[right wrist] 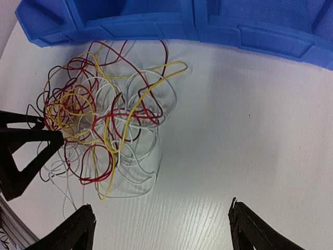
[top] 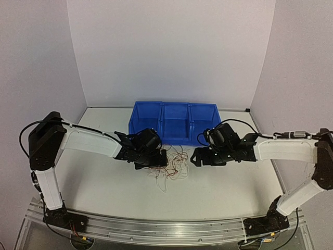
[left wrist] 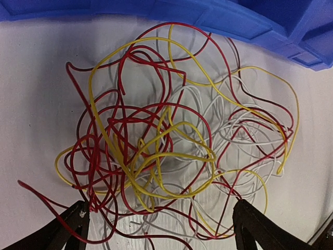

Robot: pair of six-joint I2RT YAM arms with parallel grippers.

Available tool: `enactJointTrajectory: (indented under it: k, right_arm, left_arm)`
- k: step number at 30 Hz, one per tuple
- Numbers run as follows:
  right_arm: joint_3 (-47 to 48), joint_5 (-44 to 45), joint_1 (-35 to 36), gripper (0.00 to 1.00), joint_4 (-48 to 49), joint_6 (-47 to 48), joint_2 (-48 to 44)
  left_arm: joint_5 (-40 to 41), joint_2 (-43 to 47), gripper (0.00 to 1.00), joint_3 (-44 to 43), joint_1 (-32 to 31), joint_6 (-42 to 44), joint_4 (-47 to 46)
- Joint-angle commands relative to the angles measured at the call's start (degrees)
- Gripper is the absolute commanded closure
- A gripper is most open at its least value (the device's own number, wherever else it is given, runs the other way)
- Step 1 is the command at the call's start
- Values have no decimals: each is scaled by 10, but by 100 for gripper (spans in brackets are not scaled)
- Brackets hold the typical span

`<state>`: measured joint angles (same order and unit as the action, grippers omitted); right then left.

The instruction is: Untangle the cables

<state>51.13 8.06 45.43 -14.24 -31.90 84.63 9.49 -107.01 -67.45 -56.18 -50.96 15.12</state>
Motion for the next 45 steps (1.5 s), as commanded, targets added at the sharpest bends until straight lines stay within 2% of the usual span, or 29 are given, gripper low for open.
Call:
enactJointTrajectory:
  k: [1, 10, 19, 31, 34, 42, 45]
  right_arm:
    - [69, 35, 1, 20, 4, -64, 62]
    - [168, 62, 1, 34, 3, -81, 196]
    - [216, 124, 0, 49, 4, -102, 265]
    - [232, 148, 1, 52, 4, -114, 280]
    - [232, 151, 1, 52, 4, -114, 279]
    - [235, 114, 0, 52, 4, -104, 262]
    - [230, 61, 1, 53, 6, -88, 249]
  left_arm:
    - [37, -33, 10, -46, 2, -2, 29]
    - [45, -45, 37, -29, 3, -29, 30]
    - [31, -39, 51, 3, 3, -42, 15]
    - [27, -31, 68, 20, 3, -46, 10]
    - [27, -27, 69, 25, 3, -48, 10]
    - [24, -23, 77, 34, 3, -53, 12]
    - [23, -24, 78, 34, 3, -53, 12]
